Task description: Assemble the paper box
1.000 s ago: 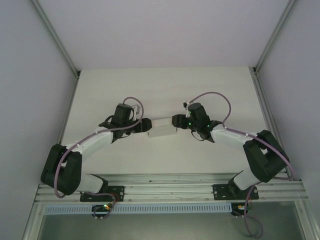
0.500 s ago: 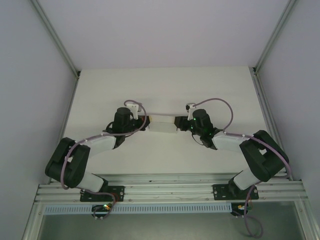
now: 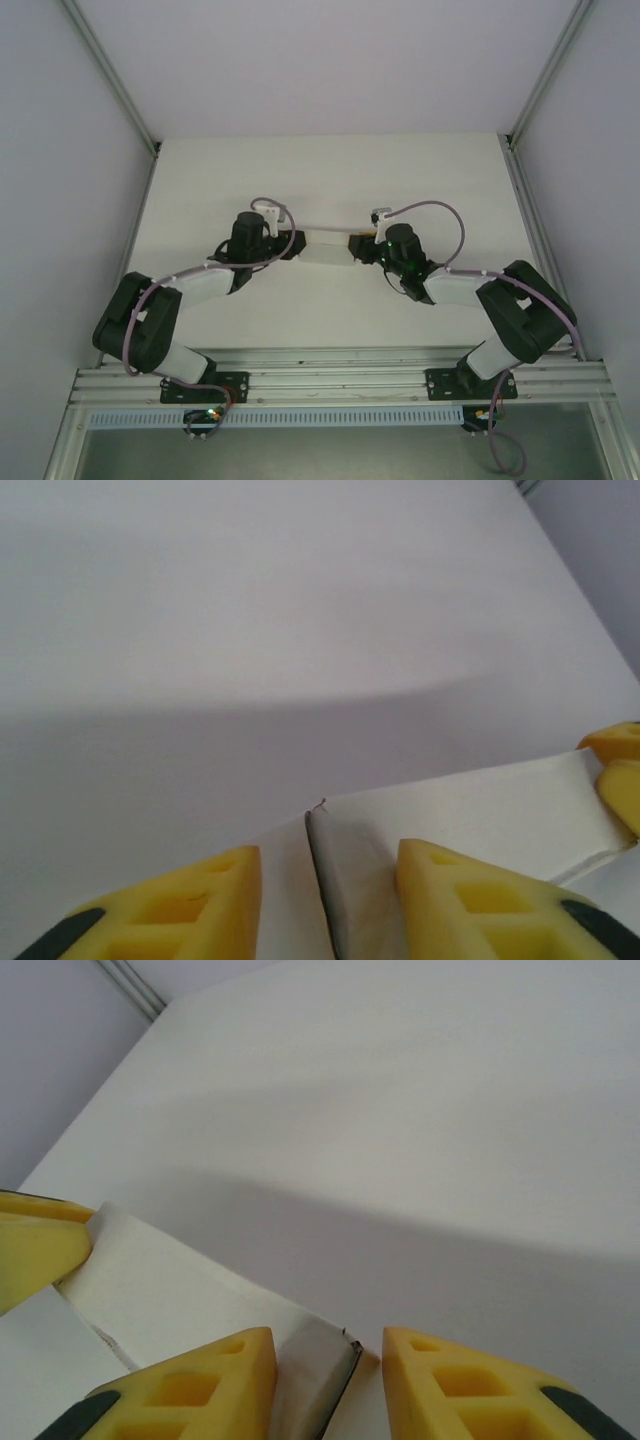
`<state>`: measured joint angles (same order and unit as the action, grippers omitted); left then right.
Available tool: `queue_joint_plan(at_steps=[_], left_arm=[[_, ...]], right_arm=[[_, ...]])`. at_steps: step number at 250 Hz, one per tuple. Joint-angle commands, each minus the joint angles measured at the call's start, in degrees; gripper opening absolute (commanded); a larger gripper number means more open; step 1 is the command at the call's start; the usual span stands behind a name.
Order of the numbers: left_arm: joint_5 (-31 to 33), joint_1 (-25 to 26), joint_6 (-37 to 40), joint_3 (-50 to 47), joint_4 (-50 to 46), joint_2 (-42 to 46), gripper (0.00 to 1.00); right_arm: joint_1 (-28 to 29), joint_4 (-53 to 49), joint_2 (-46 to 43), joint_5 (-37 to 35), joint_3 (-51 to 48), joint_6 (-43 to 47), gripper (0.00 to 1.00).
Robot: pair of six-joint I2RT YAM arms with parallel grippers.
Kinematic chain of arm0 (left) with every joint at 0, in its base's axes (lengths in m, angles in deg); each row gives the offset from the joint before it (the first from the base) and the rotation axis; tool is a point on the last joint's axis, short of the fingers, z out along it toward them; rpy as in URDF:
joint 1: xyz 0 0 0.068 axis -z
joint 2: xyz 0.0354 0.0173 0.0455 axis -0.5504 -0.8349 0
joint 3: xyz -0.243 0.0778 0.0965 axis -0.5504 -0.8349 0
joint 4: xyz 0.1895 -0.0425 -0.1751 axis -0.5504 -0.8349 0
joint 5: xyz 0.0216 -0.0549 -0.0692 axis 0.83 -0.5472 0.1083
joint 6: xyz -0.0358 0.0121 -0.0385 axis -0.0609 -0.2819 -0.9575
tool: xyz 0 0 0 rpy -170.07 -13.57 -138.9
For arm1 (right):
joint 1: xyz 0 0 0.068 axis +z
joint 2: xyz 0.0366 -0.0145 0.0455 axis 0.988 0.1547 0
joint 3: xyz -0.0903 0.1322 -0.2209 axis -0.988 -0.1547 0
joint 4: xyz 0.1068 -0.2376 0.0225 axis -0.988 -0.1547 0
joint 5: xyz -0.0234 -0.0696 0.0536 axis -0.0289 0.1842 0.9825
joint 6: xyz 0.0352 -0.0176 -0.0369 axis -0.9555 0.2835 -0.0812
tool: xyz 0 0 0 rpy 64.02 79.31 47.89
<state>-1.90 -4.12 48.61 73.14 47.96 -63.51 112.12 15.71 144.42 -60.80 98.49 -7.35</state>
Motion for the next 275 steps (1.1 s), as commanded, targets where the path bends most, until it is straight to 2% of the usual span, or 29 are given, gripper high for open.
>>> queue_joint_plan(at_steps=[1,13,20,46,68,90,108,119,139,163,205,237,275], left_arm=[[0.2,1.6,2.2,3.0,-12.4,1.6,0.66],[1.0,1.6,3.0,4.9,-13.9,2.8,0.91],[1.6,1.6,3.5,6.0,-15.0,3.5,0.99],[4.8,1.1,5.5,11.4,-21.4,5.7,1.00],[7.8,-0.6,5.7,16.0,-28.4,7.6,1.00],[11.1,-3.1,4.8,18.4,-34.0,9.9,1.00],[15.7,-5.1,4.0,19.6,-38.9,11.4,1.00],[18.1,-8.1,3.4,19.9,-41.2,12.1,1.00],[20.7,-12.3,1.9,19.3,-43.8,13.2,1.00],[20.3,-16.6,1.2,16.8,-43.6,15.3,1.00],[19.6,-21.0,0.4,13.7,-43.8,18.0,1.00],[18.5,-22.6,0.3,12.6,-44.4,18.5,1.00],[16.8,-22.8,0.4,10.8,-42.6,20.0,1.00]], right_arm=[[0.9,-18.7,-1.9,1.9,4.1,2.1,0.51],[0.8,-22.1,-3.1,1.9,6.7,1.7,0.56],[0.9,-23.8,-3.8,1.9,8.3,1.9,0.59],[0.2,-32.2,-4.7,2.2,15.3,3.2,0.71],[-1.0,-38.9,-3.7,4.7,21.5,7.2,1.00],[-2.0,-42.4,-1.4,9.8,26.1,14.4,1.00],[-2.3,-45.9,1.2,18.2,30.0,25.0,1.00],[-2.0,-51.4,3.5,22.2,33.9,32.3,1.00],[-0.4,-64.3,8.4,22.0,42.8,43.6,1.00],[1.3,-70.0,12.9,18.0,48.4,52.5,1.00],[2.5,-76.2,19.7,17.8,57.1,58.8,0.99],[4.3,-78.4,23.1,17.3,58.9,61.9,1.00],[5.0,-77.7,27.0,10.1,60.4,59.5,1.00]])
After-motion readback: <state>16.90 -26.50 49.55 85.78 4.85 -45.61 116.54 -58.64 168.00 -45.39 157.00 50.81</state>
